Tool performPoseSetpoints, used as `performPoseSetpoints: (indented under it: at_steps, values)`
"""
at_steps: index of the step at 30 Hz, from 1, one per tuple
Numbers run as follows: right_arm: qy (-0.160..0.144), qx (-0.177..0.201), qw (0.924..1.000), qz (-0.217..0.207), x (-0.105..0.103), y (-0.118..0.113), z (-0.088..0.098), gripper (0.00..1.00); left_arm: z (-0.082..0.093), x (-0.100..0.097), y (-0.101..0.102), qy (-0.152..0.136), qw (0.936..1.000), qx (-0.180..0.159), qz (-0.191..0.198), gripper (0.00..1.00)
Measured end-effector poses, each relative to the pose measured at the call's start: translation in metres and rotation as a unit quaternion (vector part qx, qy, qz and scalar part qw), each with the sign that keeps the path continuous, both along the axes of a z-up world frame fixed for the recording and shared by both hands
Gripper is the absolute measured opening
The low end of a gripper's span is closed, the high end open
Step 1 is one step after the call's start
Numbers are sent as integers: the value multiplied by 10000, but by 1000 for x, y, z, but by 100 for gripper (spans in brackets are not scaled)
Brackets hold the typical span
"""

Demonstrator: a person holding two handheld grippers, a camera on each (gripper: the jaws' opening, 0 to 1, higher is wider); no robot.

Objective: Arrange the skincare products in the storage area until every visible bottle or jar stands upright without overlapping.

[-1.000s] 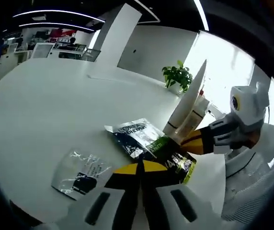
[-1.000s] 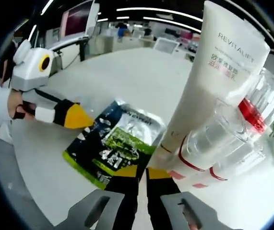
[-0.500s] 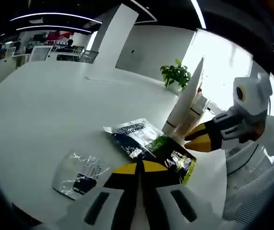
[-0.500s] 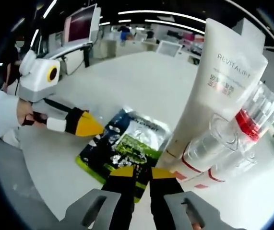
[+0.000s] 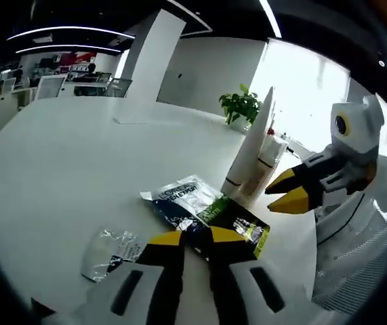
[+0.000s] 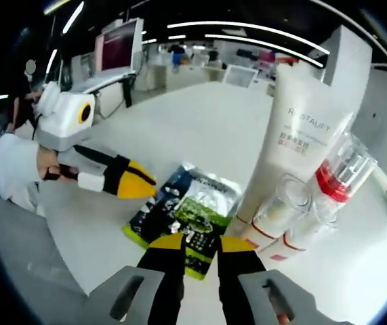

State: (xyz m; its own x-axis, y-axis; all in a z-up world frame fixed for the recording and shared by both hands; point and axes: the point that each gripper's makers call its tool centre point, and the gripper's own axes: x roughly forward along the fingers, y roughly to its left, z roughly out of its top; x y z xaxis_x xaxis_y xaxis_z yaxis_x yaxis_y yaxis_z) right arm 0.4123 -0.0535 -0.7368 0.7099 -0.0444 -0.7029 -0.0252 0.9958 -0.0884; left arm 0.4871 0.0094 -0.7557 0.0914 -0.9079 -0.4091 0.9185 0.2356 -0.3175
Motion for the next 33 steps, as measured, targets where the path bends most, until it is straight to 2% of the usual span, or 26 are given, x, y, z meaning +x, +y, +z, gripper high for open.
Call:
performPoseSetpoints:
  at_steps: [5,13,20,25,28,33]
  values:
    - [-130,2,9999,-17,-2,-2,11,17,10,-4,1,-110,9998,-12,-143,22]
    - [-212,-66,9998,-16,-10,-1,19,26,25,-14,3,-498,9978,66,-428,32]
    - [-399,-61,9992,-40,-15,-4,33,34,39,-14,12,-802,9955,124,-485,45]
    - [-460,-82,9989,-49,-21,-7,41,44,46,-14,20,-1047,9927,249,-539,58]
    - [-507,-166,9986,-33,-25,-11,48,49,51,-16,25,-1206,9904,354,-577,62]
    - [-519,-215,9984,-30,-32,-18,55,58,59,-24,31,-1310,9882,434,-665,73]
